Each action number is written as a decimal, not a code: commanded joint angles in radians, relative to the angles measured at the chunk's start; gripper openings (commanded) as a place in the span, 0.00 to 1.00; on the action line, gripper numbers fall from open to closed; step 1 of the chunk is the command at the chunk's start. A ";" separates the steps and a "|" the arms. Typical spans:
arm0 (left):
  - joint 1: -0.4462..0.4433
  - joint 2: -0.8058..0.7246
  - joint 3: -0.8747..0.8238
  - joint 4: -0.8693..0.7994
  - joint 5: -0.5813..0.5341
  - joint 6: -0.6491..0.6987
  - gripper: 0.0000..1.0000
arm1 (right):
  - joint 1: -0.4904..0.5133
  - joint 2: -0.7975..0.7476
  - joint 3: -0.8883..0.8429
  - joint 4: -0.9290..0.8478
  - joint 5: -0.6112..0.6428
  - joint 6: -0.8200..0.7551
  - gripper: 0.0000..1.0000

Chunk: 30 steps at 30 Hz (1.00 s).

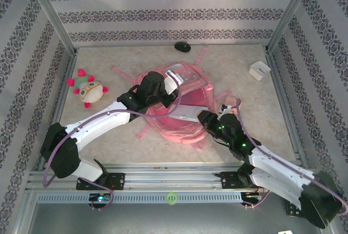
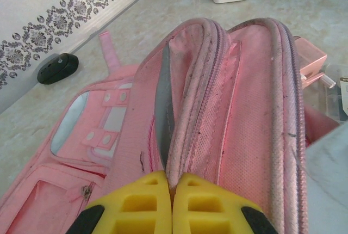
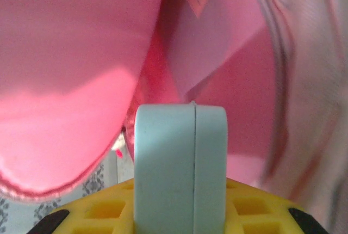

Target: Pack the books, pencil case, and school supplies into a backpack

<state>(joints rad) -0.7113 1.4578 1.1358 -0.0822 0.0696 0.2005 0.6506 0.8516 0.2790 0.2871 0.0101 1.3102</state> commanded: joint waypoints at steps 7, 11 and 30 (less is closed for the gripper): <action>0.010 -0.073 0.049 0.088 0.045 -0.041 0.00 | 0.047 0.412 0.118 0.643 0.161 0.023 0.13; 0.010 -0.087 0.046 0.104 0.061 -0.068 0.00 | 0.092 0.565 0.161 0.793 0.244 0.038 0.14; 0.018 -0.108 0.076 0.122 0.098 -0.128 0.00 | 0.245 0.929 0.318 0.750 0.377 0.229 0.43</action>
<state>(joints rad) -0.7036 1.4181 1.1370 -0.0822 0.1276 0.0887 0.8738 1.8042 0.6010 1.0721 0.3923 1.4918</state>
